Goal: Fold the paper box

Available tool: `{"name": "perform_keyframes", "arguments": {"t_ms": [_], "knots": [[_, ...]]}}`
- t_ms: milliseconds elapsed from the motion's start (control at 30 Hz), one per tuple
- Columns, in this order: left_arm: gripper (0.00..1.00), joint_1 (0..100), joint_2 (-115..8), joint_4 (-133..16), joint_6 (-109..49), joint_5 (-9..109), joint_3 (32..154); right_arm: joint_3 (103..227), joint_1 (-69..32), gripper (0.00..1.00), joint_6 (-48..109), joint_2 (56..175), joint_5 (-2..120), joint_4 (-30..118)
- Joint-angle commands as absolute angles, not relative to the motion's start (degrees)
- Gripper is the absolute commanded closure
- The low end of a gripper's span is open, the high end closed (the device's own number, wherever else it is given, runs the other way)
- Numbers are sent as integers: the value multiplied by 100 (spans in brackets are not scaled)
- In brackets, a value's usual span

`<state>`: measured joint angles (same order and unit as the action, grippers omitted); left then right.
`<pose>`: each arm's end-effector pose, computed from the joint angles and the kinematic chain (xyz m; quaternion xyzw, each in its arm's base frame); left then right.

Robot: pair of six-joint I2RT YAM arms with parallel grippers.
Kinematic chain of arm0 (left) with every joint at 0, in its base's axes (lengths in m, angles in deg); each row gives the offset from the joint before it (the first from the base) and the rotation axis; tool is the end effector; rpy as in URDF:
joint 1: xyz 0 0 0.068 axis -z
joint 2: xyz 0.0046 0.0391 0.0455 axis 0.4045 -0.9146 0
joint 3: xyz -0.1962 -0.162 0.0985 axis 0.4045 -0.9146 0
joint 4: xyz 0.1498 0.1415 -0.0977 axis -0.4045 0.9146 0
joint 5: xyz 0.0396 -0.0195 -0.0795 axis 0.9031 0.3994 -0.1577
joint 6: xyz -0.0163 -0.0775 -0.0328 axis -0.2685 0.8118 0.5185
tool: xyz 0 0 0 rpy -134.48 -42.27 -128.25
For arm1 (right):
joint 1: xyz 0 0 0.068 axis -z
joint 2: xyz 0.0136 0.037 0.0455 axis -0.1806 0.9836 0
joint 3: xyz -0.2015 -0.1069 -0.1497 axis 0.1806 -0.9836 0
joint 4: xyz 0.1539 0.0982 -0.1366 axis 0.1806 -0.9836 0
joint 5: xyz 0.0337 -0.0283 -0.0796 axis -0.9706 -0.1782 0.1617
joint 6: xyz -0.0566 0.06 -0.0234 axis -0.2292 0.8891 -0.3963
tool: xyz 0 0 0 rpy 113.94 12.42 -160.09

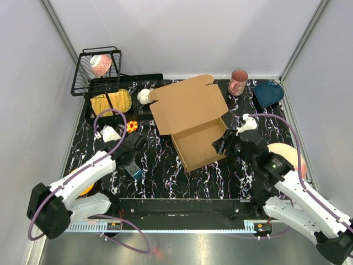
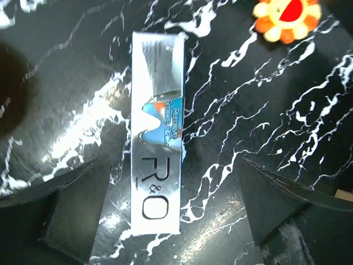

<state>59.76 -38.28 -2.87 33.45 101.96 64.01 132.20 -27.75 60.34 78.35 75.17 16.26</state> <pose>0.1514 -0.0452 0.2176 -0.3633 0.8421 0.0791 0.3908 0.1404 0.0956 0.2798 0.0277 0.8604 0.2537 0.4412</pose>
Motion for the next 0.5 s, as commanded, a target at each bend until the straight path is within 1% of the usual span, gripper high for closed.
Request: {"name": "perform_keyframes", "arguments": {"t_ms": [0, 233, 367, 467], "knots": [[1, 5875, -4163, 1, 4752, 9543, 6610, 13378, -2801, 38, 5587, 7541, 7406, 1948], [1, 5752, -4647, -474, 5157, 9182, 6144, 13466, -2801, 38, 5621, 7382, 7380, 1790], [1, 5594, -5051, -843, 5078, 9058, 5785, 13501, -2809, 38, 5648, 7391, 7336, 1772], [1, 5427, -5157, -1405, 4806, 8848, 5399, 13519, -2801, 38, 5621, 7373, 7388, 1694]]}}
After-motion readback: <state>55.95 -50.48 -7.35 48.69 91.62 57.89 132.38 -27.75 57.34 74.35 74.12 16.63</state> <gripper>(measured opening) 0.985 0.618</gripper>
